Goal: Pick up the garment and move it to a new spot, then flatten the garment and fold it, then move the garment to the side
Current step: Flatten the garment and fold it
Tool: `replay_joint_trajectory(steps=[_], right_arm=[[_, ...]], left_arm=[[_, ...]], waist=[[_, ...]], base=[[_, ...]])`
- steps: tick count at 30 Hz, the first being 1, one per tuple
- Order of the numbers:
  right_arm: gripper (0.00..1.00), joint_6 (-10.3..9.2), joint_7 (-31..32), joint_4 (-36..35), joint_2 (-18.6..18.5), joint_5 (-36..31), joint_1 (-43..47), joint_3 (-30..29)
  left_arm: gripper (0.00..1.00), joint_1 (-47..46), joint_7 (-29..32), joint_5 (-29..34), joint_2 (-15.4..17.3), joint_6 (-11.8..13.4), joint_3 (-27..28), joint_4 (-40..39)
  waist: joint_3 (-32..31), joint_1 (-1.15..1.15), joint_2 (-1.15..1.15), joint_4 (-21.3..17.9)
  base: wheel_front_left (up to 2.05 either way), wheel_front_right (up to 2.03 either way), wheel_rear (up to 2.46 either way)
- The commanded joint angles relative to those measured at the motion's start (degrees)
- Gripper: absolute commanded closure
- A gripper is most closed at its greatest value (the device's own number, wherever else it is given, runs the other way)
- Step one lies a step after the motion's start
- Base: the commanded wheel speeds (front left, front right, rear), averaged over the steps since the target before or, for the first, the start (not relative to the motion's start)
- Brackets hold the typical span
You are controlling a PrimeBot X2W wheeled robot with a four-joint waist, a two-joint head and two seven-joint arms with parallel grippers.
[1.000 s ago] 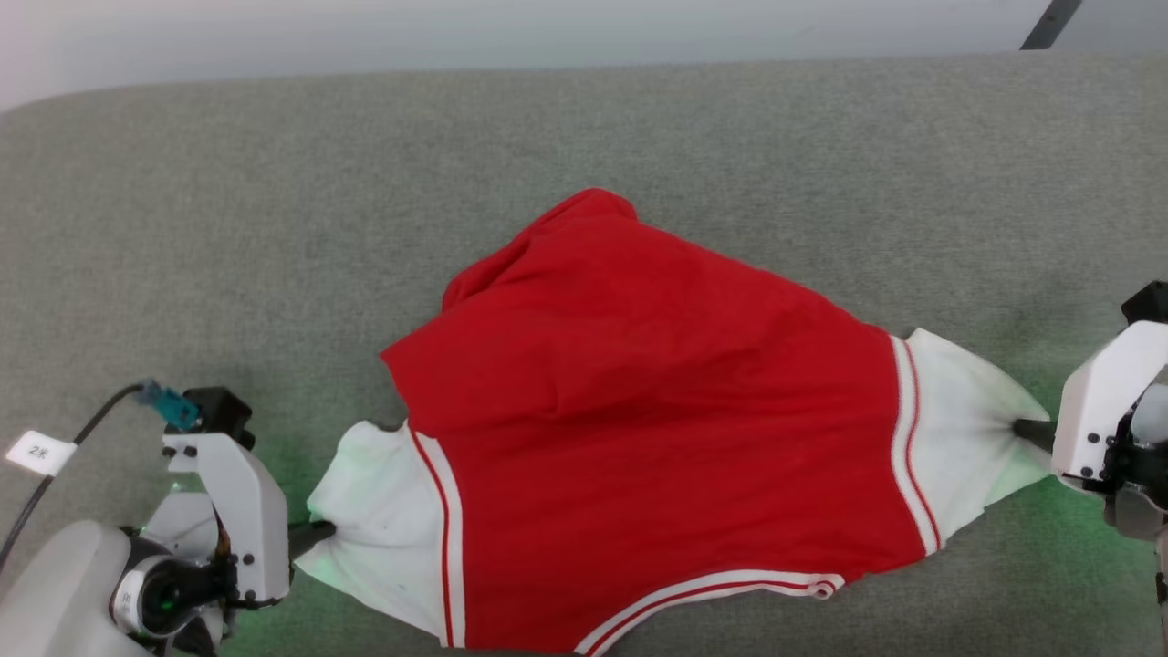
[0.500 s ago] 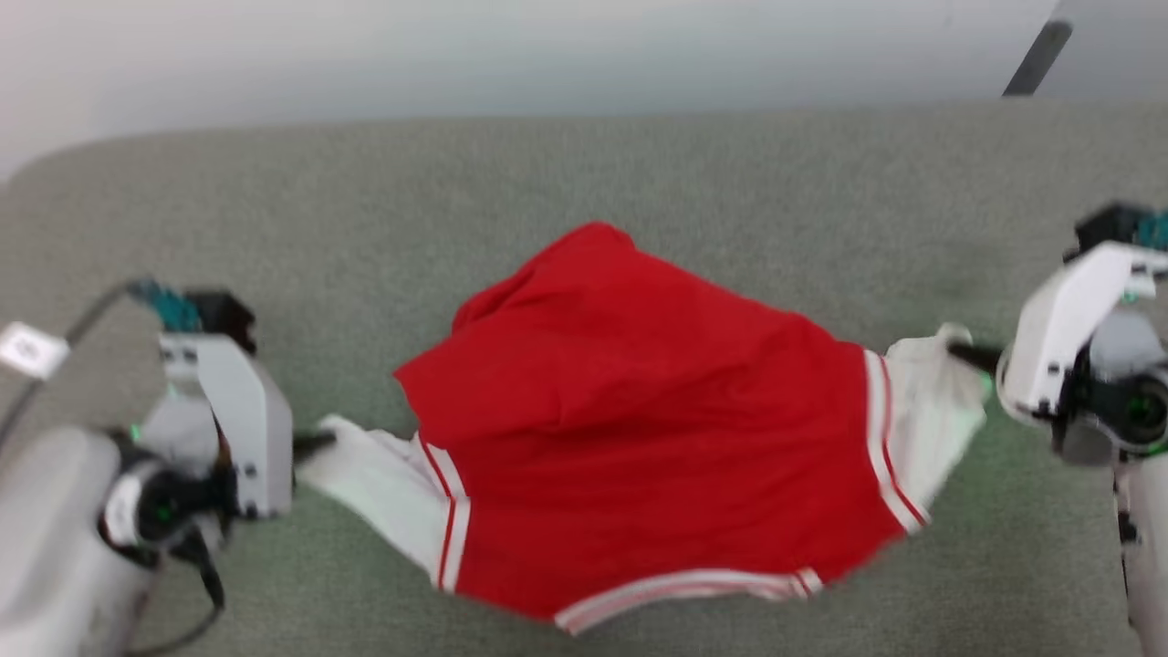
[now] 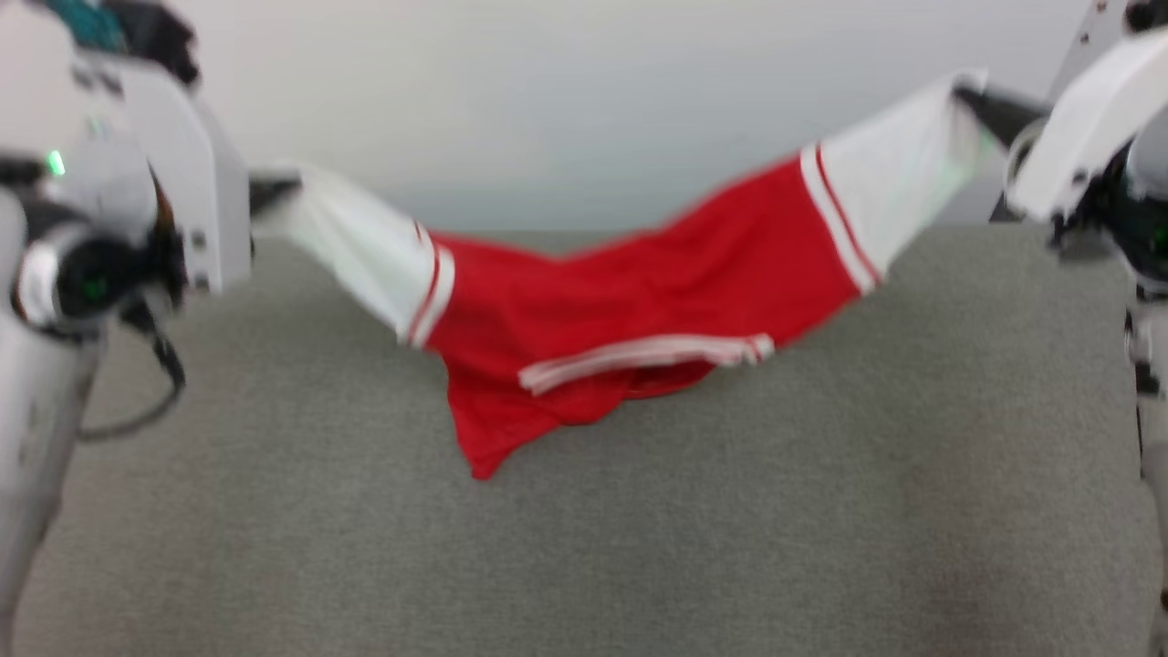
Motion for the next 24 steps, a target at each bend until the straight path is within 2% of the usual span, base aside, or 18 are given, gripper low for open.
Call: replay_joint_trajectory(steps=[1,4,15,24], right_arm=[[1.00,0.04,-2.4,0.8,-0.1,0.1,-2.1,1.1],[1.00,0.04,-6.9,3.4,-0.1,0.9,-5.8,3.6],[1.00,0.03,-17.2,12.3,0.1,5.1,-15.6,10.8],[1.00,0.04,-19.1,16.4,-0.5,9.8,-20.4,16.8]], left_arm=[[1.00,-2.4,-1.1,1.7,-0.3,-0.6,-0.6,1.1],[1.00,-7.3,-3.6,3.4,-1.7,-1.1,-0.8,4.4],[1.00,-19.9,-13.1,6.8,-4.4,-2.4,-2.8,14.2],[1.00,-25.9,-16.4,5.6,-5.0,-2.7,-6.6,19.3]], waist=[[-2.1,0.00,0.00,1.5],[-3.0,0.00,0.00,1.8],[-4.9,0.00,0.00,2.3],[-4.8,0.00,0.00,2.2]], base=[[0.00,0.00,0.00],[0.00,0.00,0.00],[0.00,0.00,0.00],[0.00,0.00,0.00]])
